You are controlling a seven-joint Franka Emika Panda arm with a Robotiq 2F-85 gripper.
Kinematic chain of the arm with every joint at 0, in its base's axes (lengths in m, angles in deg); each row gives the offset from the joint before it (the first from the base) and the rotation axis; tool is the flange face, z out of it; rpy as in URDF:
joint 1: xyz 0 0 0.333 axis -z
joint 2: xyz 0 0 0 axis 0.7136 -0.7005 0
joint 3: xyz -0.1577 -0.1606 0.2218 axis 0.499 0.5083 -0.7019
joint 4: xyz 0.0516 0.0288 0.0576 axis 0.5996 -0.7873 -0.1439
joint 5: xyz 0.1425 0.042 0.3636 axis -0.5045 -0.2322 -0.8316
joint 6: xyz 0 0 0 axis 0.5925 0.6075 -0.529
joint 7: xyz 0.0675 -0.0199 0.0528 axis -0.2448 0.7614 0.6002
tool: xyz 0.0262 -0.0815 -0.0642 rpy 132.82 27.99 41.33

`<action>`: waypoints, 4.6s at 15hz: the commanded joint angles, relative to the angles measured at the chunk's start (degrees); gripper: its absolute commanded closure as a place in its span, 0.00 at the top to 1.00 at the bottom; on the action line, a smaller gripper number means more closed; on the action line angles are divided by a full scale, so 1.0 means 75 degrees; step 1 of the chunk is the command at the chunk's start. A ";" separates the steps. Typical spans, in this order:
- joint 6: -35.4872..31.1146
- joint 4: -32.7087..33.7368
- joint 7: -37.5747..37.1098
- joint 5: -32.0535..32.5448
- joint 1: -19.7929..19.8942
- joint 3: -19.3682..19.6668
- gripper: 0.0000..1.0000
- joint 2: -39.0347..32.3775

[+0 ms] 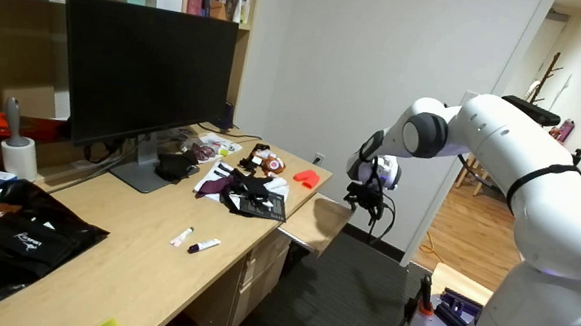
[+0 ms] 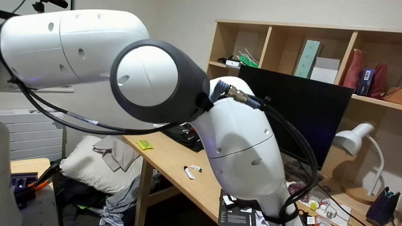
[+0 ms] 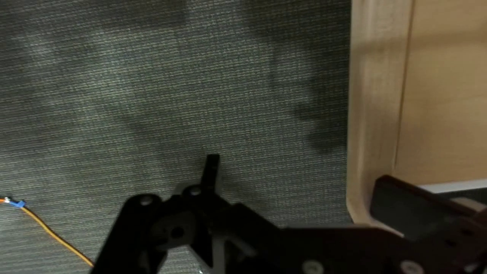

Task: Open the top drawer fully

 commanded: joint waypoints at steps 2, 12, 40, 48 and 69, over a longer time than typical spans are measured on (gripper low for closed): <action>-0.0003 -0.1036 -0.0121 0.0252 0.0022 0.0607 1.00 0.0942; 0.0127 -0.2441 0.1590 0.0122 0.0530 -0.0405 1.00 0.3155; -0.0479 -0.3297 0.3208 0.0032 0.0046 -0.1358 1.00 0.2845; -0.1864 -0.5352 0.3794 0.0305 -0.0961 -0.1580 1.00 0.3764; -0.3232 -0.7303 0.2302 -0.1441 -0.1429 -0.2615 1.00 0.4241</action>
